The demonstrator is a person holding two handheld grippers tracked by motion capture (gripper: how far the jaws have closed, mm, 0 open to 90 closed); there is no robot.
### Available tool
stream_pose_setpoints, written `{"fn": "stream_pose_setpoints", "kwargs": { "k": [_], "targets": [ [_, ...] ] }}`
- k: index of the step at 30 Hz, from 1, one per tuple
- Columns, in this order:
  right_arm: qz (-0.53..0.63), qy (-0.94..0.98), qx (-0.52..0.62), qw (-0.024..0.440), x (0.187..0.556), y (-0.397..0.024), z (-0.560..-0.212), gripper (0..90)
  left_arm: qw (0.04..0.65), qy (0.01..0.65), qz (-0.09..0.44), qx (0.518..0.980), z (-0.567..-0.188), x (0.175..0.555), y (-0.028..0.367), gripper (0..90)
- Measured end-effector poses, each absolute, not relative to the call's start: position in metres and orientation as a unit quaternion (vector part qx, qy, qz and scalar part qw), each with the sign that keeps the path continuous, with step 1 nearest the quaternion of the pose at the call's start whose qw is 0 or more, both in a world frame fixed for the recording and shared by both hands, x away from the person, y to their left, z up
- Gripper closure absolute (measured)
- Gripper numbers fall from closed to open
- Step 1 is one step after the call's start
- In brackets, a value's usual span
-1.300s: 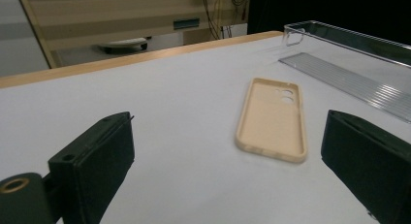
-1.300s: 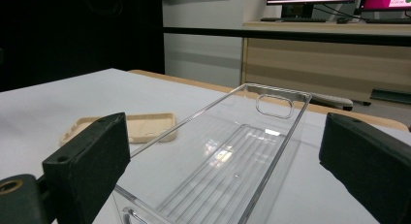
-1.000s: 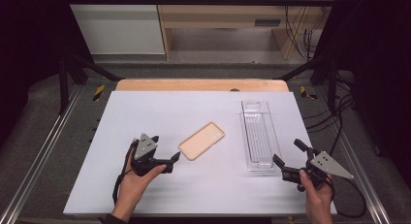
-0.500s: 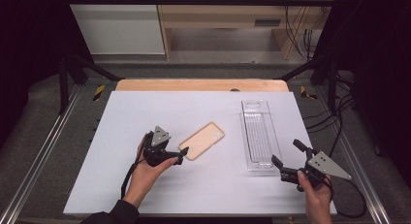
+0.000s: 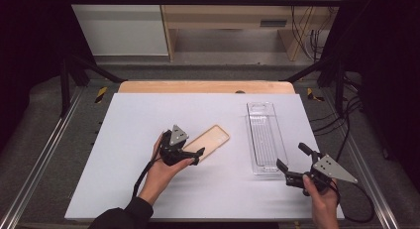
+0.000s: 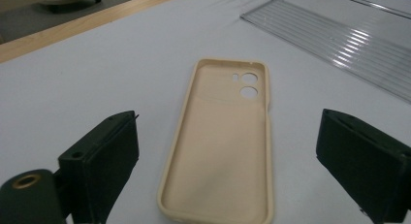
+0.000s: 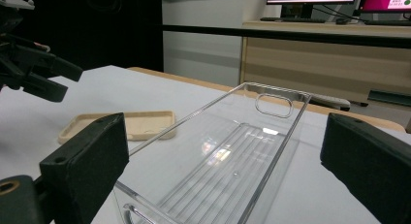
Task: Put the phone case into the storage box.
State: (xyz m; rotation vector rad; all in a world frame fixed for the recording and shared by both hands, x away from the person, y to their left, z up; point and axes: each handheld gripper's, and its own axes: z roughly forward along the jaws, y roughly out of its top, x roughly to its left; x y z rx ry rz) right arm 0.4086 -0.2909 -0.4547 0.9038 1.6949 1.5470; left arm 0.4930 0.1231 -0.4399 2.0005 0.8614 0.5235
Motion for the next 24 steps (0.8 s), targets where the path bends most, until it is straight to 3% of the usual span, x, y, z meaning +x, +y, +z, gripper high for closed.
{"fn": "stream_pose_setpoints", "kwargs": {
  "k": [7, 16, 24],
  "targets": [
    [0.593, 0.646, 0.347, 0.333, 0.408, -0.293, -0.455, 3.5, 0.426, 0.348, 0.202, 0.810, -0.443, 0.494, 0.117, 19.1],
    [0.600, 0.643, 0.349, 0.324, 0.409, -0.292, -0.454, 3.6, 0.408, 0.358, 0.193, 0.817, -0.447, 0.494, 0.114, 52.7],
    [0.594, 0.647, 0.348, 0.327, 0.409, -0.293, -0.455, 3.6, 0.385, 0.372, 0.152, 0.831, -0.455, 0.497, 0.109, 80.5]
  ]
}}
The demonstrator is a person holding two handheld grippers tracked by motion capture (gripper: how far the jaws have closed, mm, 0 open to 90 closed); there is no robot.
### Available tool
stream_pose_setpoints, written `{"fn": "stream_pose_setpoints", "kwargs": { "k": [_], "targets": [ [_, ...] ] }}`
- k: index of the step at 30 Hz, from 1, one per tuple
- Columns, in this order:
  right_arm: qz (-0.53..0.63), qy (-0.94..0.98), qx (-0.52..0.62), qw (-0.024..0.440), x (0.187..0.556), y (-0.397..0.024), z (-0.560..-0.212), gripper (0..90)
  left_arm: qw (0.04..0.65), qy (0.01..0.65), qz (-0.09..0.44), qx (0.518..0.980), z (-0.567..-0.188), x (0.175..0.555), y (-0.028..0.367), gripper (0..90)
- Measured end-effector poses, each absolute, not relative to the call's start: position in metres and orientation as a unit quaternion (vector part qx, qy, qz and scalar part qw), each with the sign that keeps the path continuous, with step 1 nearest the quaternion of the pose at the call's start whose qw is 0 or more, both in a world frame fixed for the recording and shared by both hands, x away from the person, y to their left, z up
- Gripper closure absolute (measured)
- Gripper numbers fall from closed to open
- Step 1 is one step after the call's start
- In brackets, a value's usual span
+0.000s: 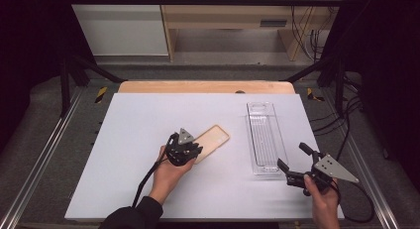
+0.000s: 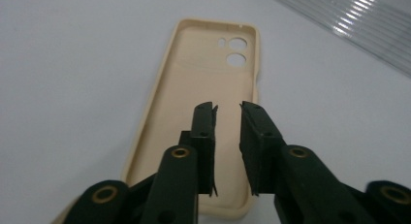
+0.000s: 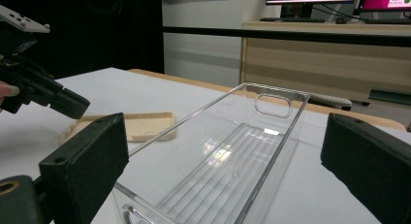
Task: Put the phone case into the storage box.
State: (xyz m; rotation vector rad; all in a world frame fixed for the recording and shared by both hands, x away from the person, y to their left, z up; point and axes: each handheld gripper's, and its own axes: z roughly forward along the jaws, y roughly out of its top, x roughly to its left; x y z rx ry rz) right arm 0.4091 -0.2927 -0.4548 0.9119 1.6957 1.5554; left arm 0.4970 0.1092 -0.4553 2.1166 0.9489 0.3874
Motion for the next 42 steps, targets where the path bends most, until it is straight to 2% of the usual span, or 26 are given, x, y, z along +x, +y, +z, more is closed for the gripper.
{"fn": "stream_pose_setpoints", "kwargs": {
  "k": [3, 5, 17, 26, 42],
  "targets": [
    [0.592, 0.649, 0.348, 0.327, 0.409, -0.292, -0.455, 3.6, 0.366, 0.382, 0.136, 0.838, -0.460, 0.499, 0.107, 87.8],
    [0.592, 0.649, 0.347, 0.328, 0.409, -0.292, -0.455, 3.7, 0.354, 0.389, 0.135, 0.840, -0.463, 0.499, 0.105, 89.5],
    [0.590, 0.647, 0.353, 0.329, 0.409, -0.296, -0.455, 4.1, 0.332, 0.381, 0.129, 0.853, -0.466, 0.491, 0.104, 90.0],
    [0.585, 0.649, 0.356, 0.330, 0.409, -0.296, -0.455, 4.1, 0.315, 0.387, 0.089, 0.862, -0.465, 0.492, 0.115, 90.0],
    [0.582, 0.650, 0.359, 0.331, 0.409, -0.295, -0.456, 4.4, 0.299, 0.359, 0.040, 0.883, -0.463, 0.431, 0.161, 90.0]
  ]
}}
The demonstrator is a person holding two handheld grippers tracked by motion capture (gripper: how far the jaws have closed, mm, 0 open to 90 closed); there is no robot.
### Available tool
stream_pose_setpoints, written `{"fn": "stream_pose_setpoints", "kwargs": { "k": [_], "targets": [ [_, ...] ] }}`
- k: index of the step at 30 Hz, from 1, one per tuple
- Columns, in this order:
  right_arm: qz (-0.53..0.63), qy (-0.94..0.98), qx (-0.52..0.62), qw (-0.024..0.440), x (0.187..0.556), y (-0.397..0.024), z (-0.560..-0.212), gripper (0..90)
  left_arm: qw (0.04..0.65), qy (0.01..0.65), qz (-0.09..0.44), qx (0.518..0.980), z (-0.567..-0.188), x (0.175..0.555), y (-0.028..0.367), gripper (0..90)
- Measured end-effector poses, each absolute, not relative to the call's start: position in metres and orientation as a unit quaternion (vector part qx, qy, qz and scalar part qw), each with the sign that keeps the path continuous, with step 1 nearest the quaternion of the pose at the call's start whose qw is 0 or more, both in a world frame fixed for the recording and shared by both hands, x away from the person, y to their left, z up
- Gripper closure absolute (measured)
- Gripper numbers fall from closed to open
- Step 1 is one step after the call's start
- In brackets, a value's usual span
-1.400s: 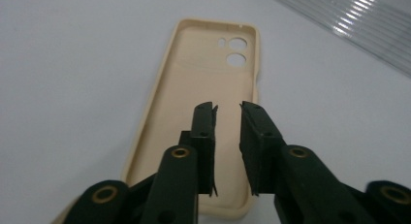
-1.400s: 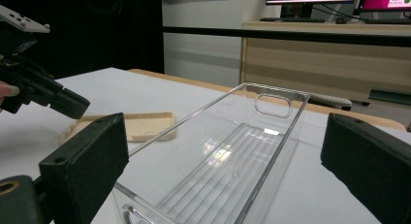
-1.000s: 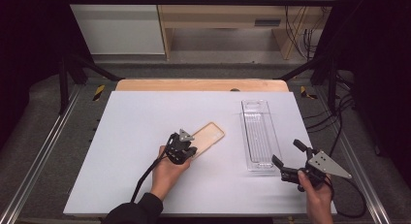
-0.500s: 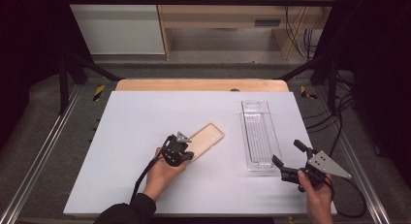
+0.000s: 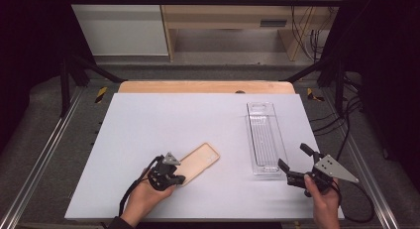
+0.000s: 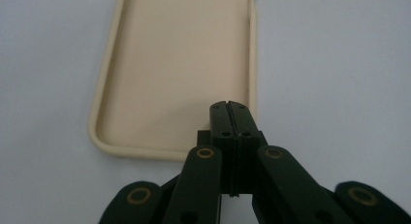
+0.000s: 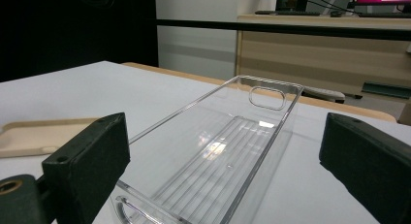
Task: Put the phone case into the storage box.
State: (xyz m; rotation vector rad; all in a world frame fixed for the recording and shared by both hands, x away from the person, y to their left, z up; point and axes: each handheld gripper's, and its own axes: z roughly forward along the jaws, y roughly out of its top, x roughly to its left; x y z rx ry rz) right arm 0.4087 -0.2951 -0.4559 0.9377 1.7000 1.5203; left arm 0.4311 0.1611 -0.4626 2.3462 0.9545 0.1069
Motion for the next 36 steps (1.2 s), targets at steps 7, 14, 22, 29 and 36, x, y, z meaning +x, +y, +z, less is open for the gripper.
{"fn": "stream_pose_setpoints", "kwargs": {
  "k": [7, 14, 22, 29, 36],
  "targets": [
    [0.578, 0.653, 0.362, 0.330, 0.409, -0.294, -0.456, 4.4, 0.301, 0.360, 0.038, 0.882, -0.463, 0.418, 0.172, 90.0],
    [0.578, 0.653, 0.359, 0.333, 0.408, -0.293, -0.456, 4.4, 0.300, 0.359, 0.037, 0.883, -0.463, 0.412, 0.177, 90.0],
    [0.577, 0.653, 0.361, 0.332, 0.409, -0.294, -0.456, 4.4, 0.303, 0.361, 0.029, 0.881, -0.463, 0.406, 0.182, 90.0],
    [0.578, 0.652, 0.358, 0.336, 0.409, -0.293, -0.455, 4.4, 0.311, 0.360, 0.031, 0.879, -0.463, 0.401, 0.185, 90.0],
    [0.576, 0.650, 0.361, 0.339, 0.408, -0.293, -0.455, 4.4, 0.360, 0.344, 0.095, 0.862, -0.447, 0.405, 0.183, 90.0]
  ]
}}
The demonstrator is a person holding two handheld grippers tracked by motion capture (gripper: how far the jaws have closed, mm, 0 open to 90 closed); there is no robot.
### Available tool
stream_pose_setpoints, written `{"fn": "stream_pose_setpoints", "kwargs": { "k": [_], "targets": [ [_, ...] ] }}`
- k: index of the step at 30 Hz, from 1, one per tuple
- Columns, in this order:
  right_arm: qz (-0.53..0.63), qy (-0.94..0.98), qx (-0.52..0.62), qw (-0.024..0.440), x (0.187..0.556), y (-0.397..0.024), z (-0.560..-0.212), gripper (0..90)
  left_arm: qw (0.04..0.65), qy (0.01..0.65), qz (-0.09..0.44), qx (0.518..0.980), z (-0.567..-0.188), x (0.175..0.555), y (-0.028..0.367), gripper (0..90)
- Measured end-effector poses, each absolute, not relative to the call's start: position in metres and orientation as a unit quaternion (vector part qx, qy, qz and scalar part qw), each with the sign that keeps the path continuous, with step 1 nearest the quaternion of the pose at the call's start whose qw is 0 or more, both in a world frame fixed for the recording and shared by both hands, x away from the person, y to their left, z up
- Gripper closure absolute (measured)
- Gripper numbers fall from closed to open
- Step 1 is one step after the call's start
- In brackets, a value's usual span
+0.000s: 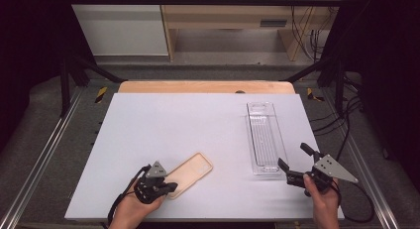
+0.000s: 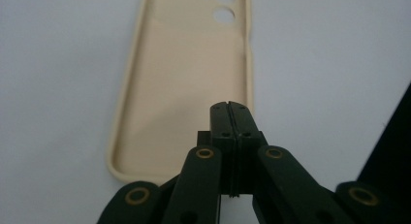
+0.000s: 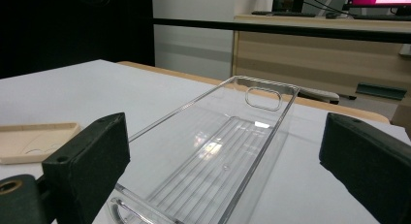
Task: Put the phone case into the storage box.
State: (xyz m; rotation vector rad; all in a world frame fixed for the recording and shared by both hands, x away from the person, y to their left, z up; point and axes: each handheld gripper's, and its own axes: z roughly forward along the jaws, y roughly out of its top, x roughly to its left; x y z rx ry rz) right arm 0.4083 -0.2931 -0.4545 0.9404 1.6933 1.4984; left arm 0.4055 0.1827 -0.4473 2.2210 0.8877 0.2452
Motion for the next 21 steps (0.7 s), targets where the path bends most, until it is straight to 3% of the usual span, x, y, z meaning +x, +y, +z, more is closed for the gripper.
{"fn": "stream_pose_setpoints", "kwargs": {
  "k": [5, 7, 15, 21],
  "targets": [
    [0.574, 0.650, 0.360, 0.344, 0.408, -0.292, -0.454, 4.4, 0.396, 0.337, 0.140, 0.842, -0.435, 0.413, 0.181, 82.9],
    [0.574, 0.649, 0.359, 0.347, 0.408, -0.292, -0.453, 4.3, 0.414, 0.337, 0.159, 0.831, -0.430, 0.416, 0.181, 70.2],
    [0.575, 0.647, 0.359, 0.349, 0.407, -0.293, -0.453, 4.0, 0.456, 0.339, 0.237, 0.788, -0.418, 0.426, 0.190, 35.0],
    [0.575, 0.647, 0.358, 0.350, 0.406, -0.293, -0.453, 3.8, 0.439, 0.352, 0.221, 0.797, -0.424, 0.440, 0.194, 8.3]
  ]
}}
